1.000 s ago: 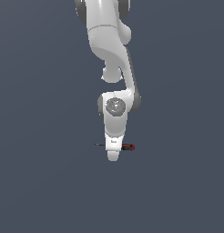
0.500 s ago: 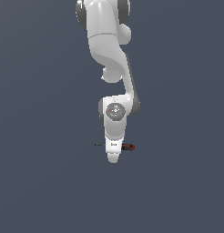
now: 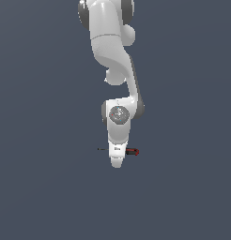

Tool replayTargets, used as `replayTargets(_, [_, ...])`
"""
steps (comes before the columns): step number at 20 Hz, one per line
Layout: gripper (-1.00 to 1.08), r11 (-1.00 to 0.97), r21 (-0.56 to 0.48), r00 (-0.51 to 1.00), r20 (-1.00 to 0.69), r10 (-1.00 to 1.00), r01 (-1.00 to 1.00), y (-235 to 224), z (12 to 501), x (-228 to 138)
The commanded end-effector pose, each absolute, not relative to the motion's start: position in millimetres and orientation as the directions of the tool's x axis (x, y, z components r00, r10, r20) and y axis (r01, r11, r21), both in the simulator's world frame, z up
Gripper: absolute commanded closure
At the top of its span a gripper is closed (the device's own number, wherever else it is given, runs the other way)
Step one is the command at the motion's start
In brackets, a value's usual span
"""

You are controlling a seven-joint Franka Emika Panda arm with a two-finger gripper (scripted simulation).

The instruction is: Pick up the object and move it to a goal position.

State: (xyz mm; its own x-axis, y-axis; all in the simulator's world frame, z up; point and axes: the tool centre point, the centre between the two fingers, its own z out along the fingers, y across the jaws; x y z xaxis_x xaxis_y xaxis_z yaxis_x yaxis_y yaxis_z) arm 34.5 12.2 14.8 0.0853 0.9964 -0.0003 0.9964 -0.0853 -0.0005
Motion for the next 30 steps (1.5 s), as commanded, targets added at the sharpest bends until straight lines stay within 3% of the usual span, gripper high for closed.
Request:
replayTargets(1, [1.08,-0.086,0.000,0.086,0.000,0.996,0.996,11.3,15.5,33.6])
replayTargets(13, [1.08,-0.086,0.000,0.086,-0.001,0.996,0.996,-9.7,35.3,4.4])
replayTargets(30, [1.08,-0.086,0.000,0.086,-0.002,0.996,0.996,-77.0,99.4,-86.2])
